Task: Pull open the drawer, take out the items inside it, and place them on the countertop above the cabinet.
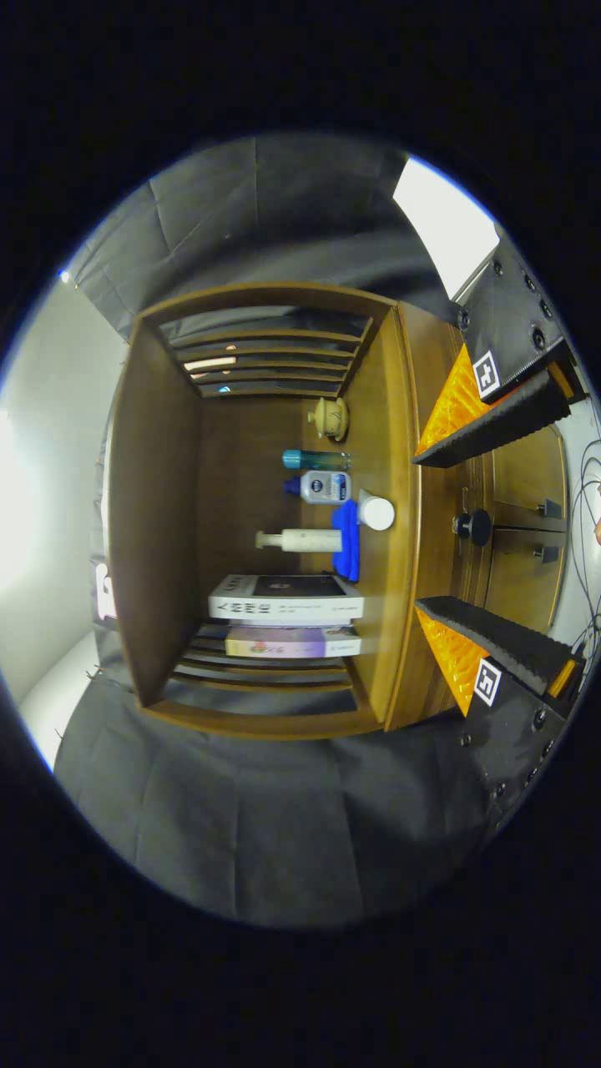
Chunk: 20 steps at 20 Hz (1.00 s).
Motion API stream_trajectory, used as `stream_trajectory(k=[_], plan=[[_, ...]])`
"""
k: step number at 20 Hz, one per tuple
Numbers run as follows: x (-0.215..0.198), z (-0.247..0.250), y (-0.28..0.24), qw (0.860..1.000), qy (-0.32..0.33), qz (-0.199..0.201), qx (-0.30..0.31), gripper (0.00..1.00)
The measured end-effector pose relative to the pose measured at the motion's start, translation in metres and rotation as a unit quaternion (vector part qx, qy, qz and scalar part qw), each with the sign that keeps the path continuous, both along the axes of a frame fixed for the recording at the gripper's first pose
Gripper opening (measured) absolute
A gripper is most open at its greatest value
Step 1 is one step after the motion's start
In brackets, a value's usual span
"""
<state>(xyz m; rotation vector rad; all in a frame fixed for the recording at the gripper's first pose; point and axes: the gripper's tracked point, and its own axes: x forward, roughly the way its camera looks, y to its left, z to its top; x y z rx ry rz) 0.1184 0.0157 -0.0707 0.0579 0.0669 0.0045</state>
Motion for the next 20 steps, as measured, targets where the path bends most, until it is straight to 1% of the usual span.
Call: stream_trajectory(k=[3, 6, 8, 10, 12, 13, 15, 20], plan=[[-0.042, 0.018, -0.006, 1.0, -0.018, -0.001, 0.017, 0.97], [-0.073, 0.035, -0.022, 0.999, -0.046, -0.024, 0.017, 0.97], [-0.09, 0.043, -0.028, 0.998, -0.053, -0.032, 0.013, 0.97], [-0.103, 0.057, -0.027, 0.997, -0.067, -0.026, 0.009, 0.97], [-0.116, 0.074, -0.032, 0.996, -0.08, -0.031, 0.003, 0.97], [-0.123, 0.083, -0.039, 0.996, -0.085, -0.041, -0.001, 0.97], [-0.133, 0.099, -0.037, 0.995, -0.092, -0.039, -0.006, 0.97], [-0.141, 0.107, -0.04, 0.994, -0.099, -0.04, -0.009, 0.97]])
